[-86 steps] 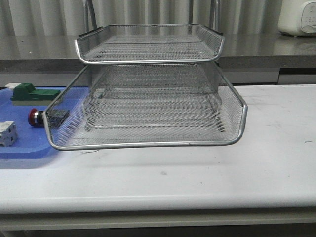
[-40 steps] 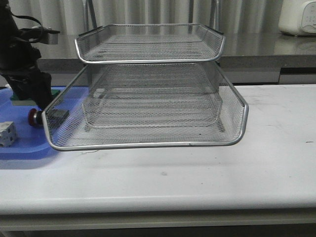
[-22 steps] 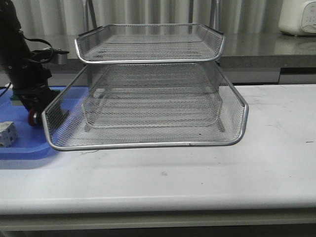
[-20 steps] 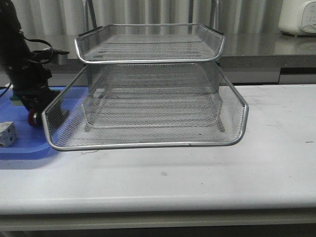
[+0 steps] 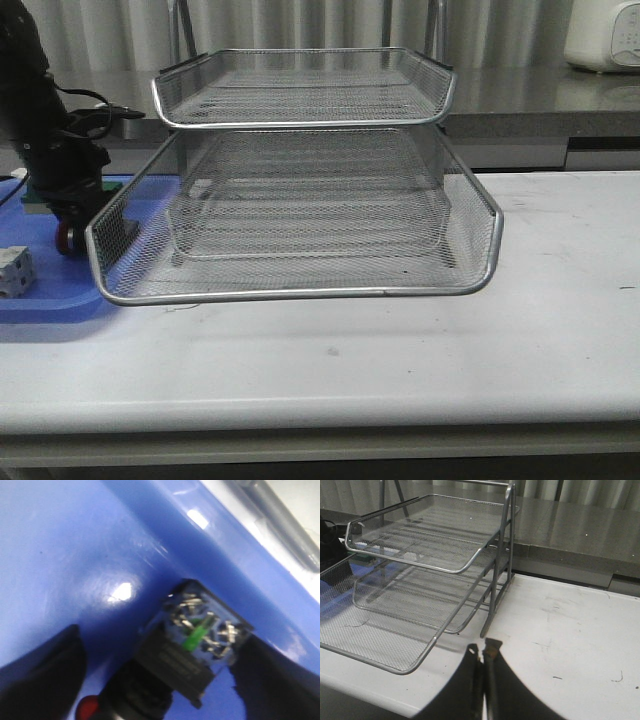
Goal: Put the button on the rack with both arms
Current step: 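Lower the left gripper and grasp the red push button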
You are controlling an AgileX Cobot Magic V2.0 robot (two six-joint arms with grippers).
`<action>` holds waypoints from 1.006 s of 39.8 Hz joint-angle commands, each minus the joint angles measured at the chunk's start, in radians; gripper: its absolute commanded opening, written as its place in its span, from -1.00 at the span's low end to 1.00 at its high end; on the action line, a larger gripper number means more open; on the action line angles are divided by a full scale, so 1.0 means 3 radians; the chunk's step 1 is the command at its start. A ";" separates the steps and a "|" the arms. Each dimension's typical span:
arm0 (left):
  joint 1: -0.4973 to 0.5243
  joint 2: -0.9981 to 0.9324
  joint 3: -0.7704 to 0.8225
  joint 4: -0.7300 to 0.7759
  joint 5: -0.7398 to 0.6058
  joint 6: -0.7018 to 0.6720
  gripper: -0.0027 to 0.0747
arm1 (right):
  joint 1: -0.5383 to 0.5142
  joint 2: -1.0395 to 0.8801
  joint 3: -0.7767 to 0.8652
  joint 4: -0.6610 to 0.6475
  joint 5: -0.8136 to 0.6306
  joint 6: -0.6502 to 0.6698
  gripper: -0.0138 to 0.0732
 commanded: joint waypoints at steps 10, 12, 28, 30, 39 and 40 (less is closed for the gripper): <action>-0.0028 -0.0212 -0.0101 -0.0008 -0.0083 0.0006 -0.67 | 0.0004 0.0028 -0.0078 0.0067 -0.0240 0.0000 -0.82; -0.0028 -0.0212 -0.0101 -0.0008 -0.0097 0.0006 -0.72 | 0.0004 0.0028 -0.0078 0.0067 -0.0240 0.0000 -0.82; 0.0280 -0.0582 -0.0101 0.0072 0.0226 -0.0217 -0.74 | 0.0004 0.0028 -0.0078 0.0067 -0.0240 0.0000 -0.82; 0.0320 -0.0658 -0.0101 0.0067 0.0270 -0.0266 -0.74 | 0.0004 0.0028 -0.0078 0.0067 -0.0240 0.0000 -0.82; 0.0374 -0.1045 -0.0101 0.0067 0.0587 -0.0357 -0.74 | 0.0004 0.0028 -0.0078 0.0067 -0.0240 0.0000 -0.82; 0.0374 -0.1097 -0.0101 0.0067 0.0634 -0.0371 -0.74 | 0.0004 0.0028 -0.0078 0.0067 -0.0240 0.0000 -0.82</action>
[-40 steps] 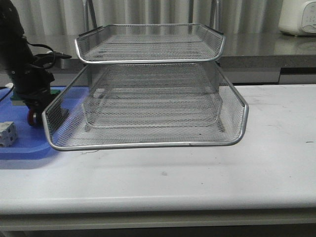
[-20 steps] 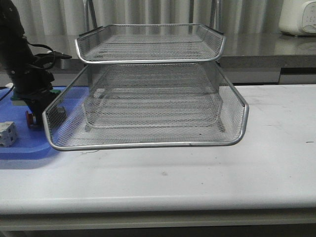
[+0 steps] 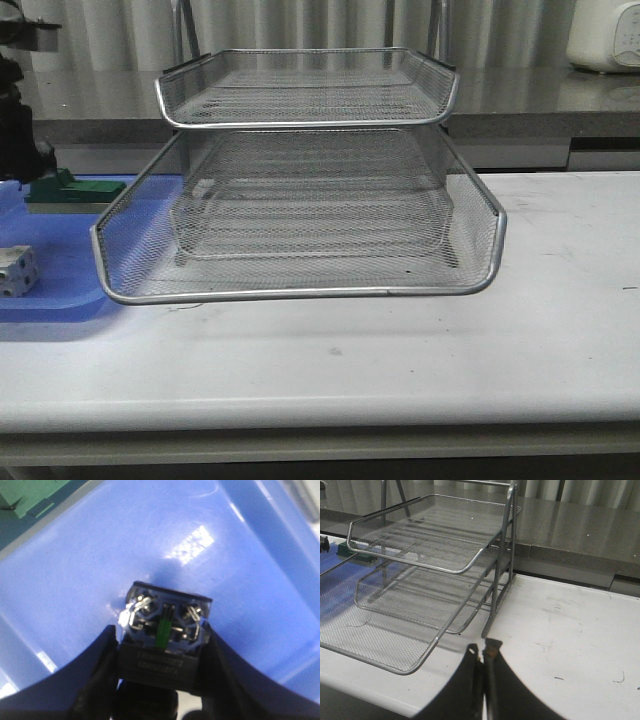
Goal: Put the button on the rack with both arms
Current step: 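Lower the left gripper and grasp the red push button, then carry the red push button with the left gripper into the pulled-out tray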
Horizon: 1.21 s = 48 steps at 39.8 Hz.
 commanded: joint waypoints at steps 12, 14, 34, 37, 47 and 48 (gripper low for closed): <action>-0.0200 -0.0889 -0.0095 -0.0327 0.0327 -0.0154 -0.74 | 0.0004 0.0028 -0.0078 0.0067 -0.0240 0.0000 -0.82; -0.0309 -0.0937 -0.0095 -0.0331 0.0327 -0.0154 -0.74 | 0.0004 0.0028 -0.0078 0.0067 -0.0240 0.0000 -0.82; -0.1735 -0.0967 -0.0095 -0.0331 0.0327 -0.0154 -0.74 | 0.0004 0.0028 -0.0078 0.0067 -0.0240 0.0000 -0.82; -0.1870 -0.0934 -0.0095 -0.0331 0.0327 -0.0154 -0.74 | 0.0004 0.0028 -0.0078 0.0067 -0.0240 0.0000 -0.82; -0.2087 -0.0657 -0.0088 -0.0301 0.0327 -0.0226 -0.74 | 0.0004 0.0028 -0.0078 0.0067 -0.0240 0.0000 -0.82; -0.2095 -0.0622 -0.0088 -0.0301 0.0327 -0.0245 -0.74 | 0.0004 0.0028 -0.0078 0.0067 -0.0240 0.0000 -0.82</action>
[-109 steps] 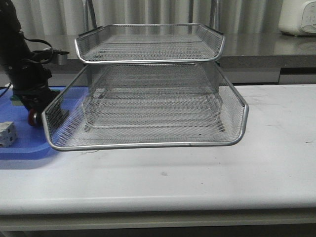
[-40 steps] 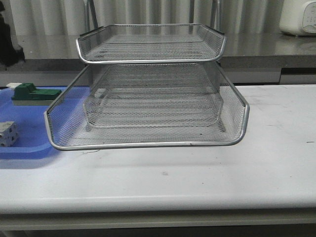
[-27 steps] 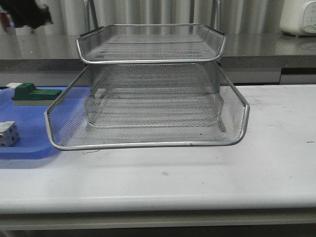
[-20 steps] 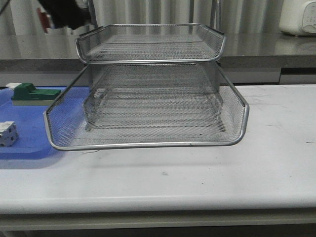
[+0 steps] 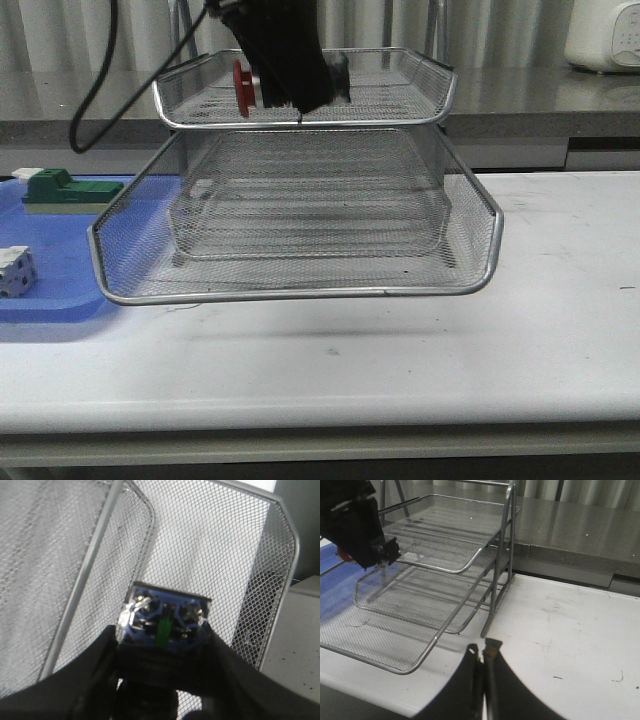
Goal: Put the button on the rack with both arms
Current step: 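Carry the red push button with the left gripper into the pulled-out tray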
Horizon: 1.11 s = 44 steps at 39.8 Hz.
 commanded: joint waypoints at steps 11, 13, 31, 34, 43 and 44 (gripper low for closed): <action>-0.0037 0.0160 -0.0088 -0.0059 0.0141 -0.0189 -0.70 | 0.0004 0.0028 -0.0078 0.0065 -0.0240 0.0000 -0.82; -0.0037 0.0184 -0.0088 -0.0052 0.0135 -0.0214 -0.62 | 0.0004 0.0028 -0.0078 0.0065 -0.0240 0.0000 -0.82; -0.0037 0.0272 -0.0088 -0.0008 0.0139 -0.0352 0.08 | 0.0004 0.0028 -0.0078 0.0065 -0.0240 0.0000 -0.82; -0.0037 0.0272 -0.0088 0.0000 0.0139 -0.0365 0.23 | 0.0004 0.0028 -0.0078 0.0065 -0.0240 0.0000 -0.82; -0.0037 0.0239 -0.0088 0.0052 0.0139 -0.0424 0.51 | 0.0004 0.0028 -0.0078 0.0065 -0.0240 0.0000 -0.82; -0.0037 0.0221 -0.0088 0.0081 0.0139 -0.0450 0.51 | 0.0004 0.0028 -0.0078 0.0065 -0.0240 0.0000 -0.82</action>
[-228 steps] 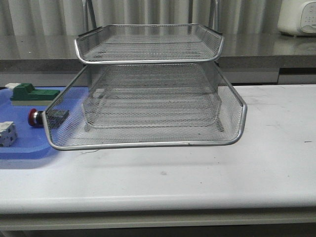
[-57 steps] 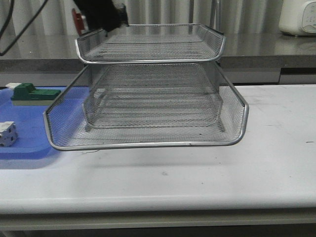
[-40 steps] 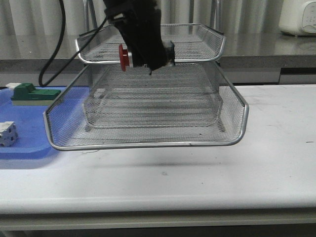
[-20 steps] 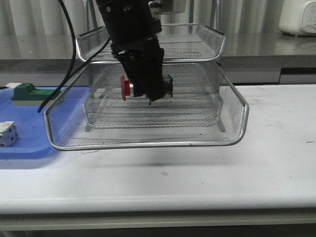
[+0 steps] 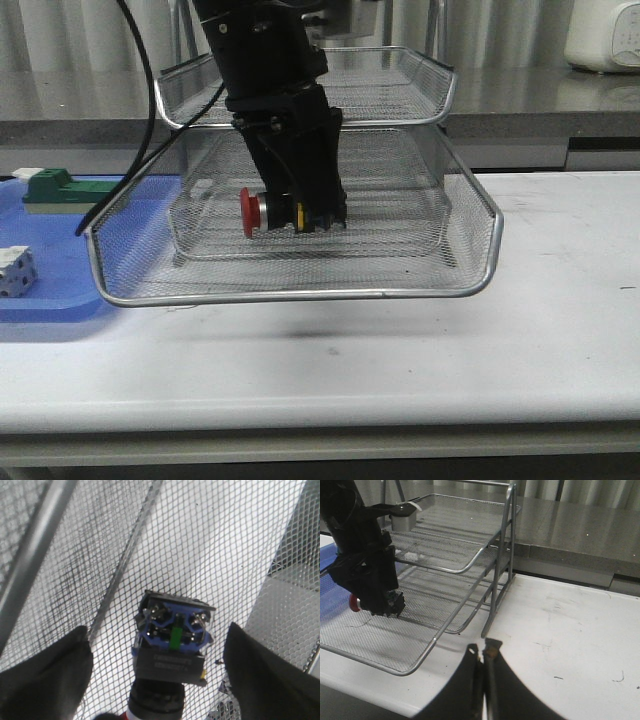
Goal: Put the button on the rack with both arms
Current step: 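Carry the red push button with the left gripper into the pulled-out tray, then open the left gripper and lift it away from the button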
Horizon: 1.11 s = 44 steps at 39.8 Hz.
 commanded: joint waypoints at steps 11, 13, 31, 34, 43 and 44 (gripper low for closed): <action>-0.0023 -0.0537 -0.0083 0.0059 0.0169 -0.0364 0.50 | 0.0004 0.0028 -0.0078 0.0059 -0.0240 0.0000 -0.82; -0.0023 -0.0597 -0.0060 0.0059 0.0169 -0.0399 0.50 | 0.0004 0.0028 -0.0078 0.0059 -0.0240 0.0000 -0.82; -0.0023 -0.1372 0.0587 0.0393 0.0169 -0.0433 -0.78 | 0.0004 0.0028 -0.0078 0.0059 -0.0240 0.0000 -0.82; 0.0001 -0.1507 0.0688 0.0482 0.0169 -0.0447 -0.97 | 0.0004 0.0028 -0.0078 0.0059 -0.0240 0.0000 -0.82; 0.0401 -0.1875 0.0984 0.0475 0.0169 -0.0718 -0.98 | 0.0004 0.0028 -0.0078 0.0059 -0.0240 0.0000 -0.82; 0.0477 -0.1912 0.1024 0.0475 0.0169 -0.0746 -0.98 | 0.0004 0.0028 -0.0078 0.0059 -0.0240 0.0000 -0.82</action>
